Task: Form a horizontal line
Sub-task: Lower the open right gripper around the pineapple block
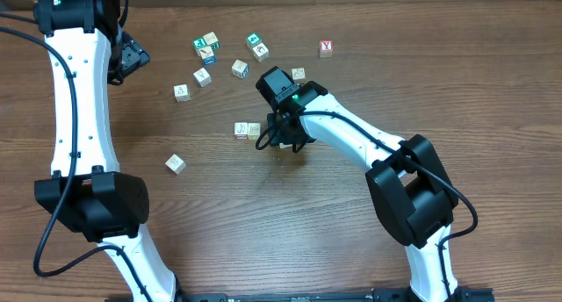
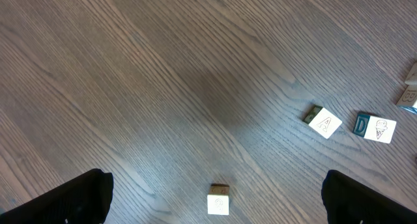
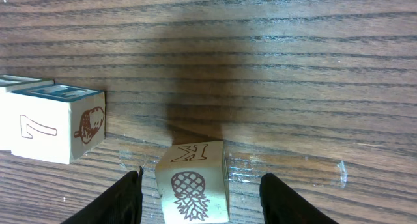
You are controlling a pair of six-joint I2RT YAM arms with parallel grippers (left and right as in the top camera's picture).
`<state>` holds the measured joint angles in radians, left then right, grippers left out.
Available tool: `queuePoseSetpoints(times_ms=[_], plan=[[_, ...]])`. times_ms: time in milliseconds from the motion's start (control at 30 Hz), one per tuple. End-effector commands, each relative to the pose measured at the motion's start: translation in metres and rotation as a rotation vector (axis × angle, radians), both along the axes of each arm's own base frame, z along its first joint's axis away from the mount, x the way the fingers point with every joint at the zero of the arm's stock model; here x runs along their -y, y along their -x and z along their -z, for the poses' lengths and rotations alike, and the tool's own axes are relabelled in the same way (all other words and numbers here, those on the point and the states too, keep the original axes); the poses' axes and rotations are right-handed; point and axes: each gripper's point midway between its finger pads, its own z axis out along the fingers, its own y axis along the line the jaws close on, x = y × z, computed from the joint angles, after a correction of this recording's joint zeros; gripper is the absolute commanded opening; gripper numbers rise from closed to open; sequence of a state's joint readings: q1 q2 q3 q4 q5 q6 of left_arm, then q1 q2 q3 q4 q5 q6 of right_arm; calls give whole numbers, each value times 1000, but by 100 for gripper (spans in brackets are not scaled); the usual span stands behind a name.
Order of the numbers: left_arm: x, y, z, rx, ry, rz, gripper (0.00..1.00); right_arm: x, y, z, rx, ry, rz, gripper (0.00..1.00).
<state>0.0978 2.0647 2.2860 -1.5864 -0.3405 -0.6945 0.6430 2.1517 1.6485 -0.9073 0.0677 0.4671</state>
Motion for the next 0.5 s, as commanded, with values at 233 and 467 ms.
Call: queuePoseSetpoints(times_ms=[233, 467], plan=[[2, -1, -7, 11, -7, 26, 100, 0, 1, 4, 1, 12, -5, 72], [2, -1, -7, 11, -7, 26, 100, 1, 2, 4, -1, 14, -5, 100]])
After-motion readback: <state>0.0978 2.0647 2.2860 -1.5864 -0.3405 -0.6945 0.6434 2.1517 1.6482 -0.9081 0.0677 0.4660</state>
